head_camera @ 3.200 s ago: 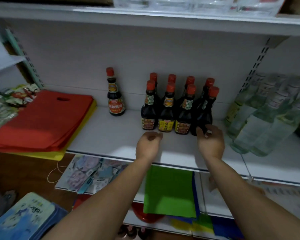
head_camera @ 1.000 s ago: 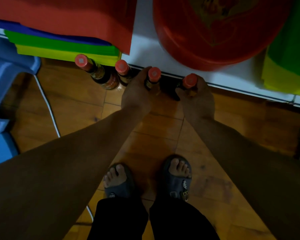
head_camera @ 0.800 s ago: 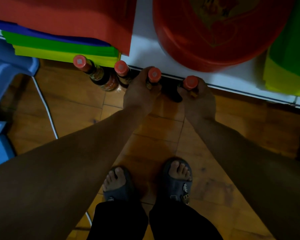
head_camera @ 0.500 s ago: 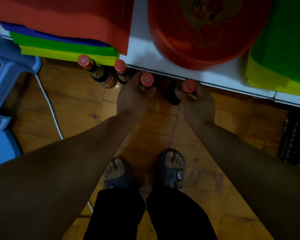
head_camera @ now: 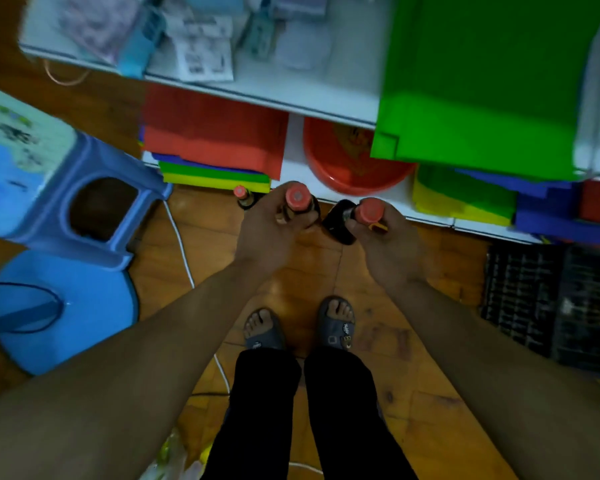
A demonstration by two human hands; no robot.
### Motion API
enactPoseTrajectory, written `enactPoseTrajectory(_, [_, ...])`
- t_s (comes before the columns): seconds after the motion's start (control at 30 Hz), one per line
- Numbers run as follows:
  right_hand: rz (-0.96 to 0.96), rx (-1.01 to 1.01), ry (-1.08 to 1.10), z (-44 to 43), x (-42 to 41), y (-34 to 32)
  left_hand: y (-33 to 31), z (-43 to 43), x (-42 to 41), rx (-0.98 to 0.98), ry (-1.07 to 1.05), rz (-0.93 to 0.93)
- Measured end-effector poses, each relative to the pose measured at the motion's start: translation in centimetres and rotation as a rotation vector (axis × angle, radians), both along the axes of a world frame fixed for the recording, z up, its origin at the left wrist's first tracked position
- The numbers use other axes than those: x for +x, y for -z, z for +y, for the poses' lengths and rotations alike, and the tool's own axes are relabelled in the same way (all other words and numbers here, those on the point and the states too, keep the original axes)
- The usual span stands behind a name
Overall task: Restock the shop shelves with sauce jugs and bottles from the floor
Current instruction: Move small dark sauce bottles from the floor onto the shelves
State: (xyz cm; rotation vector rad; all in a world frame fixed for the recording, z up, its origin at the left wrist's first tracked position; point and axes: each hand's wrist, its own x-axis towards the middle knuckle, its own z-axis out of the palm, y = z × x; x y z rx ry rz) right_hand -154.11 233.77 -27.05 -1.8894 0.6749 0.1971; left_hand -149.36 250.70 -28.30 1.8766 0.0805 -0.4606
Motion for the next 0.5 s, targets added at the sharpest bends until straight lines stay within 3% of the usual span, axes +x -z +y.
enactPoseTrajectory(0.23, [-0.098, -0.129, -0.010, 1.0, -0.2, -14.9, -14.5, 1.3, 0.2, -0.090, -0.073, -0.077])
enactPoseTrajectory(0.5, [-0.306, -0.232, -0.092, 1.6, 1.3, -30.9, -30.6, 2.6, 3.1, -0.168, 0.023, -0.207])
